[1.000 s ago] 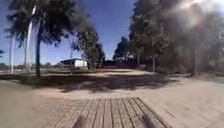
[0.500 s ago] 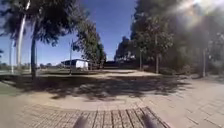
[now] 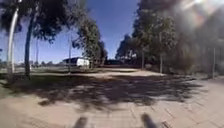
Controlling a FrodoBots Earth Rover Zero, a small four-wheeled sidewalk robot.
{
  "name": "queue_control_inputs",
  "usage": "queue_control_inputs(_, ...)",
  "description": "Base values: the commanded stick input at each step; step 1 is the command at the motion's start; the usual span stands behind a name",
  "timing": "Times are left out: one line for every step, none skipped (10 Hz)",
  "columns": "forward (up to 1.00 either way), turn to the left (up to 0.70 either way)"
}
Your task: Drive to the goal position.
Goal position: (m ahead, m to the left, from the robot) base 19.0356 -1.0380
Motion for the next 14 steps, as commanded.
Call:
queue_control_inputs(1.0, 0.0)
queue_control_inputs(1.0, 0.0)
queue_control_inputs(1.0, 0.0)
queue_control_inputs(1.0, 0.0)
queue_control_inputs(1.0, 0.0)
queue_control_inputs(1.0, 0.0)
queue_control_inputs(1.0, -0.31)
queue_control_inputs(1.0, -0.19)
queue_control_inputs(1.0, -0.07)
queue_control_inputs(1.0, -0.37)
queue_control_inputs(1.0, -0.28)
queue_control_inputs(1.0, -0.19)
queue_control_inputs(1.0, 0.0)
queue_control_inputs(1.0, 0.0)
